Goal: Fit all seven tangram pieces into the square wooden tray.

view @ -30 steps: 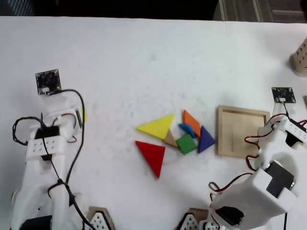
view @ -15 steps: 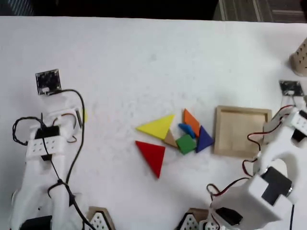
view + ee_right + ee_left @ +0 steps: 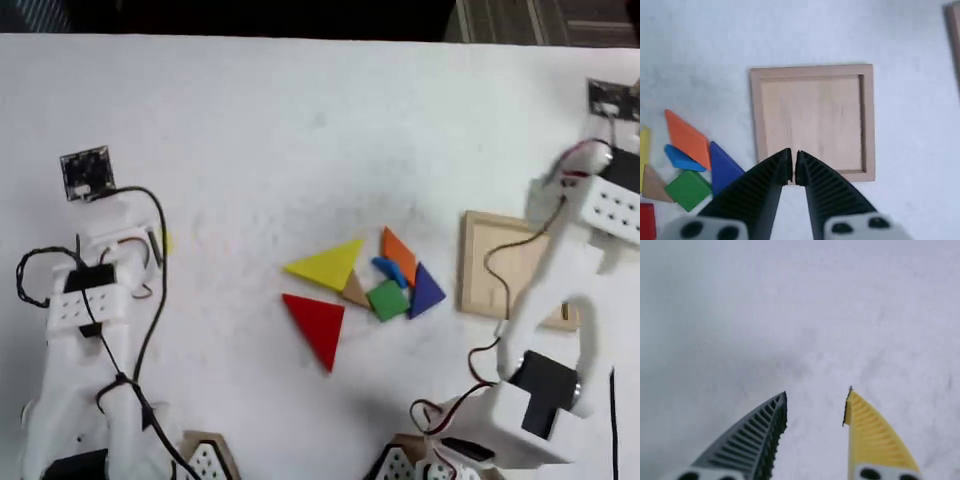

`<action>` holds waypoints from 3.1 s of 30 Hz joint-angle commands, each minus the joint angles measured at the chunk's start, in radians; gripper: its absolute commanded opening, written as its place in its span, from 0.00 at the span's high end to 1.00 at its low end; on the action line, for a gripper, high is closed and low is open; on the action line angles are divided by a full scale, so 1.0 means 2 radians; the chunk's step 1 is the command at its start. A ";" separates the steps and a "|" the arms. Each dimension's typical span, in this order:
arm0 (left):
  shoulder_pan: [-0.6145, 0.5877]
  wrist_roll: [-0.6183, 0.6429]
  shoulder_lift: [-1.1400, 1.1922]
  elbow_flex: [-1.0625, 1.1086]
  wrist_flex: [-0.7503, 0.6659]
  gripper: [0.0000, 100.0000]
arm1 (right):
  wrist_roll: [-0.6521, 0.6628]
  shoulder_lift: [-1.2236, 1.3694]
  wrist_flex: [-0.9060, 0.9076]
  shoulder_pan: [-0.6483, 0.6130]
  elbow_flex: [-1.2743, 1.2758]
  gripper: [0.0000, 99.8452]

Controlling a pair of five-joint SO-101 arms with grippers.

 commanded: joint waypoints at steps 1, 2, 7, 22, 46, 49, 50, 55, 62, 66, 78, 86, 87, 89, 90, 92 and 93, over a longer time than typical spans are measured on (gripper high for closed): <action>-0.016 0.004 -0.019 -0.004 -0.011 0.79 | -0.011 -0.028 0.020 -0.029 -0.041 0.98; -0.019 0.004 -0.019 -0.004 -0.010 0.79 | -0.011 -0.028 0.022 -0.028 -0.041 0.98; -0.020 0.003 -0.019 0.003 -0.013 0.79 | 0.042 -0.033 0.079 -0.001 -0.036 0.96; -0.019 0.003 -0.019 0.005 -0.030 0.79 | 0.123 -0.304 -0.034 0.141 0.322 0.94; -0.019 0.003 -0.019 0.009 -0.030 0.79 | 0.092 0.113 -0.290 0.135 0.158 0.88; -0.018 0.003 -0.019 0.010 -0.031 0.79 | 0.114 0.154 -0.288 0.133 0.127 0.88; -0.018 0.003 -0.019 0.010 -0.031 0.79 | 0.136 0.162 -0.288 0.130 0.122 0.88; -0.018 0.003 -0.019 0.010 -0.031 0.79 | 0.188 0.182 -0.290 0.114 0.120 0.88; -0.018 0.003 -0.019 0.010 -0.031 0.79 | 0.150 0.182 -0.300 0.112 0.117 0.97; -0.018 0.003 -0.019 0.010 -0.031 0.79 | 0.149 0.192 -0.315 0.112 0.119 0.94; -0.018 0.003 -0.019 0.012 -0.031 0.79 | 0.193 0.220 -0.339 0.104 0.120 0.87; -0.018 0.003 -0.019 0.025 -0.044 0.79 | 0.190 0.239 -0.339 0.096 0.118 0.98; -0.018 0.002 -0.019 0.031 -0.054 0.79 | 0.191 0.239 -0.339 0.094 0.118 0.98; -0.018 0.002 -0.019 0.045 -0.083 0.79 | 0.194 0.239 -0.338 0.090 0.118 0.98; -0.018 0.002 -0.019 0.051 -0.094 0.79 | 0.194 0.239 -0.338 0.089 0.118 0.98; -0.018 0.002 -0.019 0.054 -0.103 0.79 | 0.192 0.239 -0.337 0.087 0.119 0.98; -0.018 0.002 -0.019 0.054 -0.102 0.79 | 0.189 0.236 -0.336 0.088 0.120 0.98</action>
